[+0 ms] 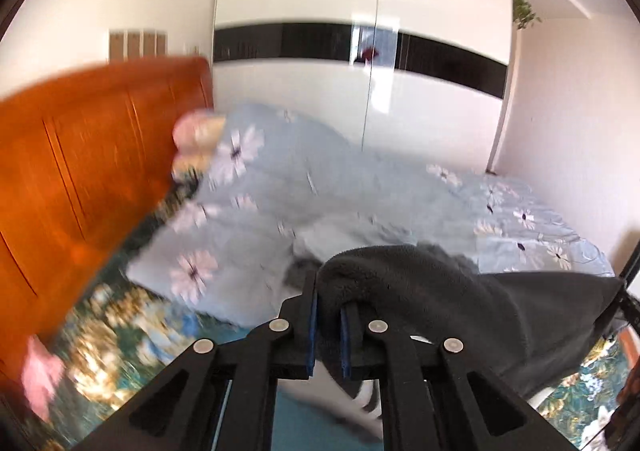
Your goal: Fold clothes
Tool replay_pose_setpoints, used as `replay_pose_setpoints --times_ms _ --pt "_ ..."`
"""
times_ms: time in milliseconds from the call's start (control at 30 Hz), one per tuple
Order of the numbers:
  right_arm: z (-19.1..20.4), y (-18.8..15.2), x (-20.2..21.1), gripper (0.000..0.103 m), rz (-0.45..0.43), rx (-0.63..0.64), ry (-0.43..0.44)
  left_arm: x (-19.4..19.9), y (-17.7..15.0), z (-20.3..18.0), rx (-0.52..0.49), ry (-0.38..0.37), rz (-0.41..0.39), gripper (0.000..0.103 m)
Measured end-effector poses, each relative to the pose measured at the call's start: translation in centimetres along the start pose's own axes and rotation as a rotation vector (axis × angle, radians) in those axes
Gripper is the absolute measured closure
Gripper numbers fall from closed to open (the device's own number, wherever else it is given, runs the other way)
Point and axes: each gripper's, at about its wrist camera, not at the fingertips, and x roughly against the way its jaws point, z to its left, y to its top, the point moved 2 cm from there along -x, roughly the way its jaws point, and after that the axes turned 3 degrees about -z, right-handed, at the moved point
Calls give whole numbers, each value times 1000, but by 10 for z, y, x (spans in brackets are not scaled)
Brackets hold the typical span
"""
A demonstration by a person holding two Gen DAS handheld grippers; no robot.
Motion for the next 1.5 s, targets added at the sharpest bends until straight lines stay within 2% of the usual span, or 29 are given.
replay_pose_setpoints --times_ms 167,267,400,467,533,633,667,767,867,1000,1100,1267,1367,1433,1500 --pt "-1 20 67 97 -126 6 30 73 8 12 -11 -47 -92 94" --pt "-4 21 111 97 -181 37 67 130 1 13 -103 -49 -142 94" --pt "-1 23 160 97 -236 112 102 168 0 17 -191 -56 -150 94" --pt "6 25 165 97 -242 149 100 165 2 17 -214 -42 -133 94" --pt "12 25 152 97 -218 174 89 141 -1 15 -218 -21 -85 94" --pt "14 13 99 97 -106 166 78 79 -17 13 -203 15 39 94" --pt "13 2 70 97 -42 157 75 55 -27 13 -194 26 88 94" --pt "10 -32 -2 97 134 133 56 -17 -64 14 -147 38 240 94" --pt "8 -79 -67 97 303 94 59 -85 -116 17 -93 58 405 94" --pt "4 -135 -125 97 480 72 57 -137 -185 12 -69 84 561 94" --pt "3 -150 -155 97 534 66 36 -170 -200 19 -31 76 610 94" --pt "-1 -131 -210 97 550 2 6 -217 -165 20 13 42 593 92" --pt "-4 -140 -249 94 620 -35 -26 -252 -169 25 44 22 667 89" --pt "-3 -153 -266 94 682 -39 -20 -272 -181 27 50 16 730 67" --pt "-1 -162 -269 92 697 -15 -8 -275 -194 30 69 -19 748 55"
